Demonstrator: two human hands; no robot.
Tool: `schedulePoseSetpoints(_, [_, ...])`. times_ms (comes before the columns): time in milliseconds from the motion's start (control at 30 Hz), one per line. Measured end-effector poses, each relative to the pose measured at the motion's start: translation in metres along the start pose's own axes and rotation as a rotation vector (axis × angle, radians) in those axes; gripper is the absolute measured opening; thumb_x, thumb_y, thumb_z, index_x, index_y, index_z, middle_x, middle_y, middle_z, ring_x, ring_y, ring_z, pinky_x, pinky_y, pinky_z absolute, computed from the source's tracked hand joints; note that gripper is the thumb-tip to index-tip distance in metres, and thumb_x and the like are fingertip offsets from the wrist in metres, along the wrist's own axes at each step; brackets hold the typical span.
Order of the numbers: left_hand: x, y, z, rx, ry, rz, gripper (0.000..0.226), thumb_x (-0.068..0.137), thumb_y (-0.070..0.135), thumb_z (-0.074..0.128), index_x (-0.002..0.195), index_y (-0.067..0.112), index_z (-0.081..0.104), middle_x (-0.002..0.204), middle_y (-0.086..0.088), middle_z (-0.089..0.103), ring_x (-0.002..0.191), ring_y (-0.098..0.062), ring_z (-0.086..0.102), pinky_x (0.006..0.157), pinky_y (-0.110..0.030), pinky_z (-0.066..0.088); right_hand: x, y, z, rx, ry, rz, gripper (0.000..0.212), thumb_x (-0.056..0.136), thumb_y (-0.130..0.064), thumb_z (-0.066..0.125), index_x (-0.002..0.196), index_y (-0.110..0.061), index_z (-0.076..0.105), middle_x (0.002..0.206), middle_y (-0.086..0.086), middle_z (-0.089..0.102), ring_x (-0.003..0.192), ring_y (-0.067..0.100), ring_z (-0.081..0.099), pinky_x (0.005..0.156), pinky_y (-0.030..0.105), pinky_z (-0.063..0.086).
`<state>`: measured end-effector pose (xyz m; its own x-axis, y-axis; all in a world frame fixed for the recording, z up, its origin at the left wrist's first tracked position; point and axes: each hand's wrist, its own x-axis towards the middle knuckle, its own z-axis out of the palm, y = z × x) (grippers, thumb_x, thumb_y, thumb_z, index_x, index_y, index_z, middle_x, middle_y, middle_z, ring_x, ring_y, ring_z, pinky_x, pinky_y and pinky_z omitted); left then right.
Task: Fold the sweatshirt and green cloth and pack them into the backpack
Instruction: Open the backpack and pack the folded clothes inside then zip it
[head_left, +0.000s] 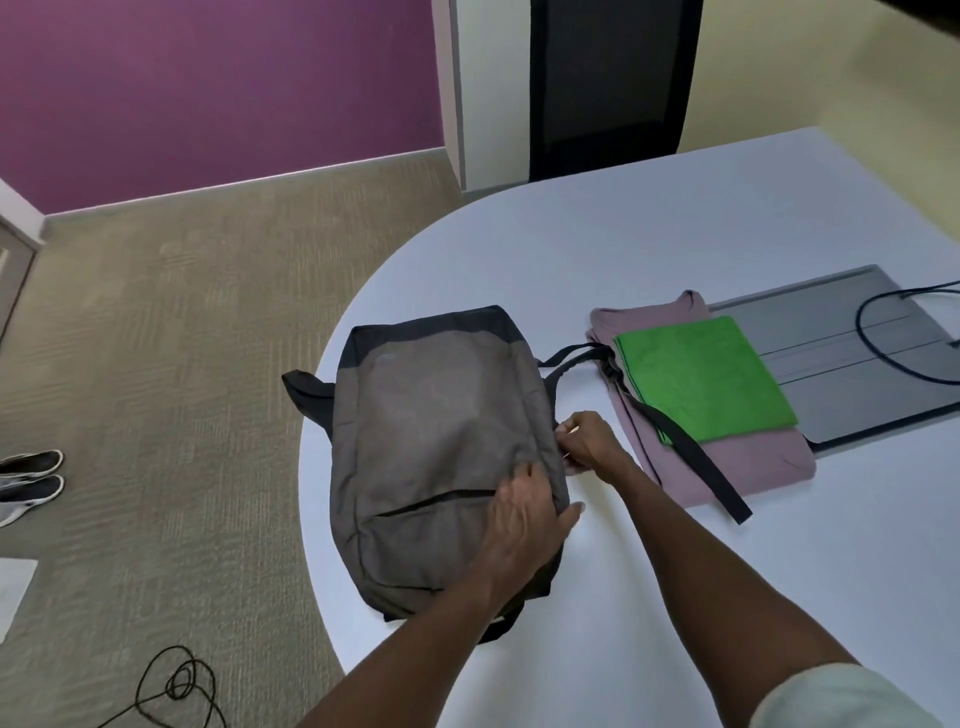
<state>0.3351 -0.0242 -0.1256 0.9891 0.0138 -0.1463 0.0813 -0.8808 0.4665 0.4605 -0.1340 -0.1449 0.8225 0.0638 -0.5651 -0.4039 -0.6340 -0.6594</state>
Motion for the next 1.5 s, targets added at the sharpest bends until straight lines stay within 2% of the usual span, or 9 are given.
schedulePoseSetpoints(100, [0.01,0.009,0.002,0.057,0.025,-0.051,0.069,0.091,0.057,0.058,0.132,0.002,0.047,0.125,-0.015,0.056,0.109,-0.025,0.057,0.094,-0.034,0.048,-0.013,0.0,-0.004,0.179,-0.121,0.043,0.008,0.09,0.002,0.062,0.085,-0.001,0.067,0.078,0.021,0.07,0.056,0.021,0.067,0.058,0.031,0.061])
schedulePoseSetpoints(300, [0.036,0.01,-0.005,0.049,-0.026,-0.225,0.038,0.096,0.041,0.059,0.11,0.006,0.064,0.107,-0.011,0.068,0.097,-0.025,0.068,0.079,-0.03,0.051,-0.018,0.006,-0.007,0.1,-0.211,-0.052,0.034,0.086,0.016,0.056,0.113,0.002,0.07,0.099,0.018,0.072,0.073,0.018,0.065,0.067,0.022,0.057])
schedulePoseSetpoints(433, [0.049,0.002,-0.012,-0.106,-0.099,-0.446,0.029,0.094,0.032,0.063,0.105,0.005,0.066,0.113,-0.016,0.067,0.108,-0.034,0.062,0.088,-0.035,0.049,-0.006,0.011,-0.001,0.079,-0.038,-0.042,0.025,0.081,0.007,0.063,0.102,-0.004,0.073,0.092,0.016,0.073,0.076,0.026,0.07,0.074,0.036,0.061])
schedulePoseSetpoints(667, [0.05,-0.038,-0.008,-0.555,-0.088,-0.509,0.032,0.089,0.02,0.072,0.069,0.015,0.047,0.066,0.001,0.05,0.065,-0.015,0.047,0.056,-0.016,0.037,0.002,0.004,0.009,0.211,0.148,-0.072,0.04,0.08,-0.001,0.069,0.111,-0.022,0.054,0.083,0.008,0.072,0.08,0.026,0.07,0.079,0.037,0.058])
schedulePoseSetpoints(967, [0.049,-0.065,-0.001,-0.847,-0.198,-0.528,0.024,0.091,0.024,0.071,0.073,0.019,0.055,0.078,-0.01,0.061,0.075,-0.023,0.057,0.077,-0.05,0.056,0.01,-0.014,0.017,0.214,0.119,-0.123,0.031,0.082,-0.005,0.075,0.113,-0.004,0.069,0.095,0.009,0.071,0.082,0.028,0.071,0.082,0.04,0.06])
schedulePoseSetpoints(1067, [0.047,-0.067,-0.003,-0.899,-0.213,-0.54,0.022,0.092,0.024,0.07,0.074,0.018,0.059,0.082,-0.011,0.064,0.079,-0.025,0.059,0.087,-0.058,0.053,0.017,-0.014,0.015,0.177,0.182,-0.101,0.016,0.087,0.0,0.066,0.099,-0.001,0.076,0.081,0.012,0.074,0.058,0.017,0.066,0.072,0.029,0.06])
schedulePoseSetpoints(1233, [0.044,-0.057,-0.007,-0.919,-0.179,-0.561,0.017,0.095,0.022,0.066,0.082,0.012,0.06,0.086,-0.011,0.068,0.08,-0.022,0.063,0.086,-0.05,0.056,0.022,-0.015,0.003,0.156,0.088,0.006,0.015,0.088,0.007,0.061,0.097,0.007,0.073,0.07,0.006,0.064,0.062,0.02,0.064,0.064,0.029,0.059])
schedulePoseSetpoints(1367, [0.044,-0.052,-0.005,-0.88,-0.131,-0.557,0.016,0.096,0.02,0.065,0.086,0.009,0.06,0.08,-0.007,0.063,0.071,-0.015,0.055,0.066,-0.032,0.049,0.016,-0.012,-0.008,0.689,-0.061,0.352,0.013,0.092,0.014,0.049,0.097,0.012,0.061,0.076,0.018,0.063,0.044,0.014,0.063,0.041,0.018,0.051])
schedulePoseSetpoints(1500, [0.042,-0.052,-0.003,-0.871,-0.119,-0.566,0.018,0.096,0.022,0.065,0.082,0.012,0.058,0.077,-0.005,0.061,0.069,-0.015,0.053,0.064,-0.029,0.045,0.006,-0.006,-0.007,0.905,-0.165,0.5,0.019,0.096,0.012,0.043,0.082,0.01,0.057,0.051,0.015,0.063,0.036,0.013,0.061,0.039,0.017,0.05])
